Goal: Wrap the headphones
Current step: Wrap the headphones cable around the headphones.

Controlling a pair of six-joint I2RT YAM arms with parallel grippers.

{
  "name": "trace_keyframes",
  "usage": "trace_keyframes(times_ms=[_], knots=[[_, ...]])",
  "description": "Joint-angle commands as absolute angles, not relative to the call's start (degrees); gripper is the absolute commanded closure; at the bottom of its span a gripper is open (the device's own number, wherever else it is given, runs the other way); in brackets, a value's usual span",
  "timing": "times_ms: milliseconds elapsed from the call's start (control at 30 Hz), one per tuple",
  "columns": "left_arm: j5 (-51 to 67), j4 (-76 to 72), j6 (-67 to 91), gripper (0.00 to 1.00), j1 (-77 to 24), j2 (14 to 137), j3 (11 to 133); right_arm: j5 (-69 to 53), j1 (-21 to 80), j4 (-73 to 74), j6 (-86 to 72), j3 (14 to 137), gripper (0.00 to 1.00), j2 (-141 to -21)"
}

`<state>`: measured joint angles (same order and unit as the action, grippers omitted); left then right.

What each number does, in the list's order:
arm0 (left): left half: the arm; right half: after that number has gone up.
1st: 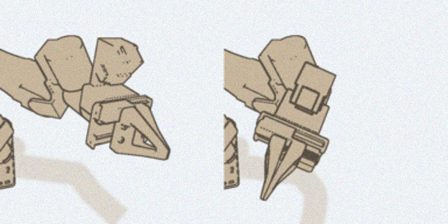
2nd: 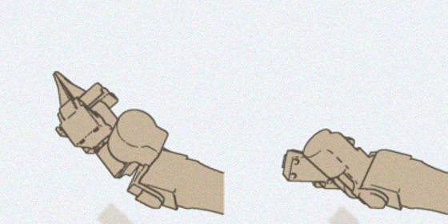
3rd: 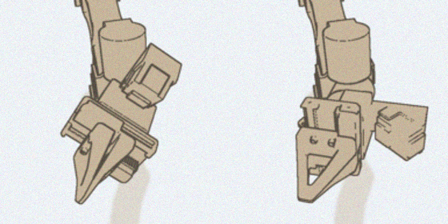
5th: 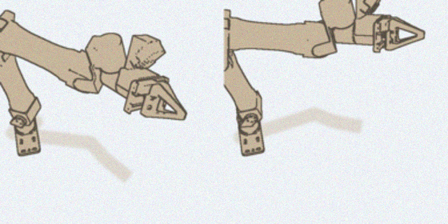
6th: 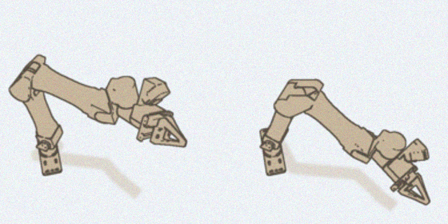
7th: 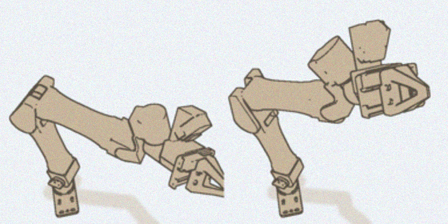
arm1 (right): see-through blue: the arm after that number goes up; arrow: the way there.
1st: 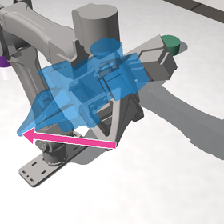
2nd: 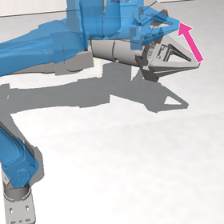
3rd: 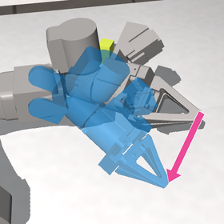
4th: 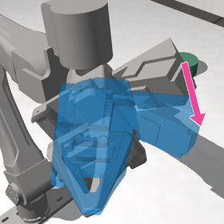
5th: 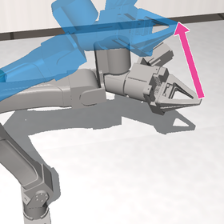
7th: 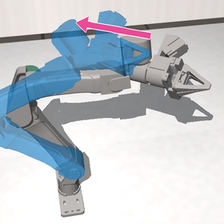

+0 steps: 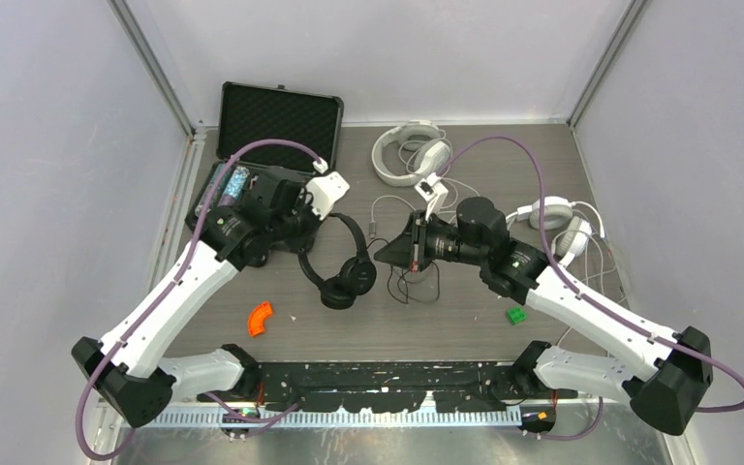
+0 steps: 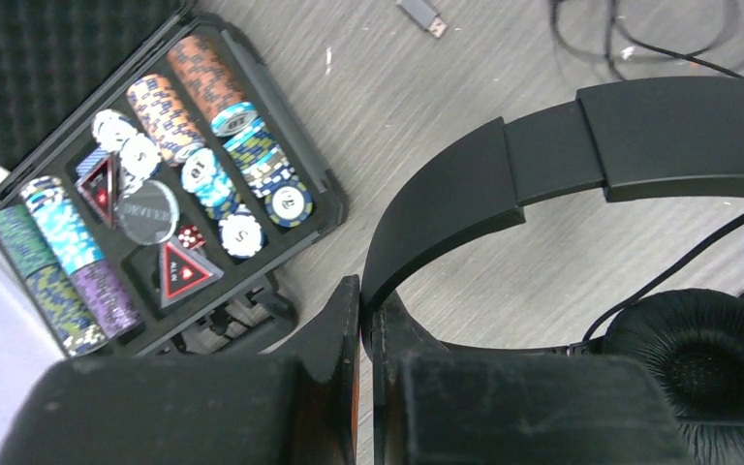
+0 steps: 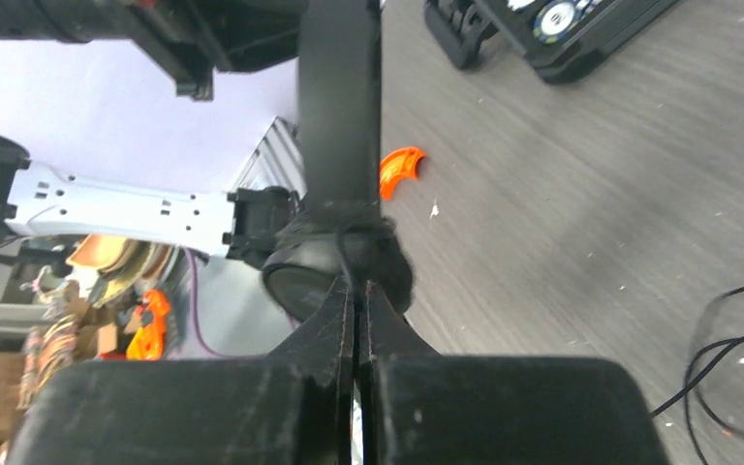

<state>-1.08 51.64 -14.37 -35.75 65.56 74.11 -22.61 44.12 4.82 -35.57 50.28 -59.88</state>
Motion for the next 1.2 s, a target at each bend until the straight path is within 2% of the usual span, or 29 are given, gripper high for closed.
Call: trace_keyframes(times_ms=[0, 133, 300, 533, 1167], knots=[[-8.4, 47.3, -15.2, 1.00, -36.3, 66.8, 75.0, -29.5, 43.8, 3.6, -39.6, 53.7, 1.00, -60.9], [-10.8, 47.3, -13.9, 1.00, -36.4, 67.5, 75.7, -31.5, 43.8, 3.5, -41.1, 54.7, 1.00, -61.4], [-11.4, 47.1, -11.3, 1.00, -36.5, 67.3, 76.0, -34.2, 43.8, -5.2, -47.5, 54.4, 0.98, -63.3], [-11.4, 46.4, -5.0, 1.00, -36.5, 65.6, 75.7, -33.3, 43.8, -13.1, -52.1, 54.2, 0.88, -68.2], [-23.1, 49.8, 21.6, 1.00, -36.5, 66.2, 77.7, -28.1, 48.0, -14.0, -50.5, 57.4, 0.82, -72.6]])
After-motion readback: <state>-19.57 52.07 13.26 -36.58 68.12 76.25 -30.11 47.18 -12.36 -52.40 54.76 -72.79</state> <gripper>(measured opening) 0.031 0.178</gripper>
